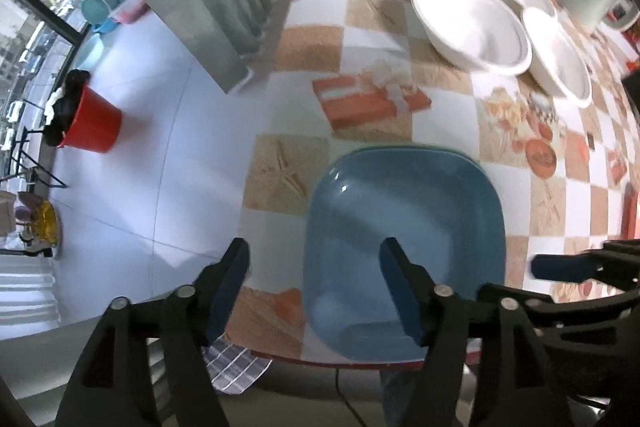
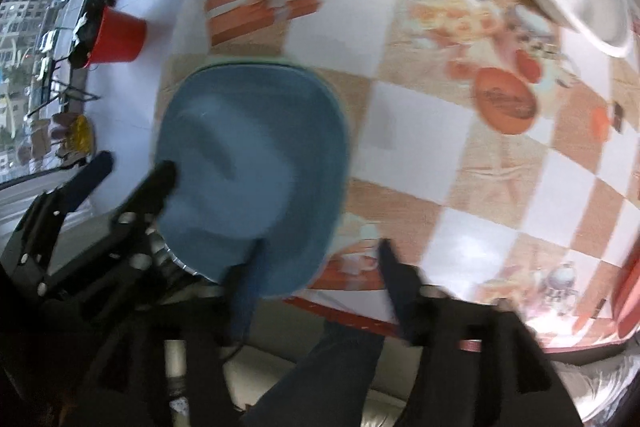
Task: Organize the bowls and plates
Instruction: 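Lower the blue plate onto the green plate and open both grippers, then move both grippers to the pink plate rim and close on it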
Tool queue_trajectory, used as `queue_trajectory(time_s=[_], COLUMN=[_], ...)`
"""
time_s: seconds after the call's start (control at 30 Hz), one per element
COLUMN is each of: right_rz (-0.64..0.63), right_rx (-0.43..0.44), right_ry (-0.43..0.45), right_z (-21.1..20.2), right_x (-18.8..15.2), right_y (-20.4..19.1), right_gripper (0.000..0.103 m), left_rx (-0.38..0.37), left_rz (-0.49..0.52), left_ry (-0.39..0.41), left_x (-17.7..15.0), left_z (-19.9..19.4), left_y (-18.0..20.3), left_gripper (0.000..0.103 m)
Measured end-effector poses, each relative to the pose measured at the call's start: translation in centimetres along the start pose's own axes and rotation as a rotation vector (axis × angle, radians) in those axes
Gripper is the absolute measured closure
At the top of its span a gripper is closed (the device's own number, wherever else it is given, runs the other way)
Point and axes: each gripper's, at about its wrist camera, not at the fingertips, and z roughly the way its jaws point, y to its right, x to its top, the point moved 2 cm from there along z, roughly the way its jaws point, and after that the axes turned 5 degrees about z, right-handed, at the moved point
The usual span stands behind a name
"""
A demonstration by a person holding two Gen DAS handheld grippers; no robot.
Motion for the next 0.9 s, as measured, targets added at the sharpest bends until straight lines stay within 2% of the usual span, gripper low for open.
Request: queue_trajectory(time_s=[0.03,0.13,0.23,0.3,0.4,0.47,0.6,0.73,0.9], right_rz=[0.011,0.035,0.051,0.078,0.155,0.225,0.404,0.583,0.745], right_rx=[0.006,-0.012,-0.038,-0.061,-0.057,-0.047,-0.015,0.015,0.036], right_ry=[0.003,0.032,0.065,0.079,0.098,0.102,0.119,0.134,0.167], right_z=[-0.2,-1.4,-2.8,-3.7,-4.7,-5.2,-5.9,-6.4,-7.1], right_x=[0.0,-0.3,-0.9,-1.6,-3.2,-4.6,-8.0,-11.2,-14.9], right_y=[0.5,2.1,3.8,5.4,8.5,11.0,16.9,23.1,30.2], right_gripper=[0.025,0.012,0.012,0.012,0.012,0.012,0.012,0.012,0.012], left_rx=[-0.016,-0.051,-0.074,-0.107,-0.209,-0.245,-0.277,-0.272,-0.290], left_rz=[-0.020,-0.034,-0.005,0.023,0.096,0.156,0.304,0.460,0.564], left_ry=[0.010,0.010,-0.005,-0.021,-0.050,-0.057,-0.083,-0.094,-0.103], left_x=[0.0,0.0,0.0,0.1,0.0,0.0,0.1,0.3,1.0], left_z=[-0.2,-0.9,-1.7,-2.0,-2.2,-2.7,-3.1,-3.5,-4.1], left_y=[-0.3,-0.2,0.9,2.2,5.1,7.3,12.7,18.4,25.0], left_gripper=[0.016,0.012,0.000,0.000,0.000,0.000,0.000,0.000,0.000])
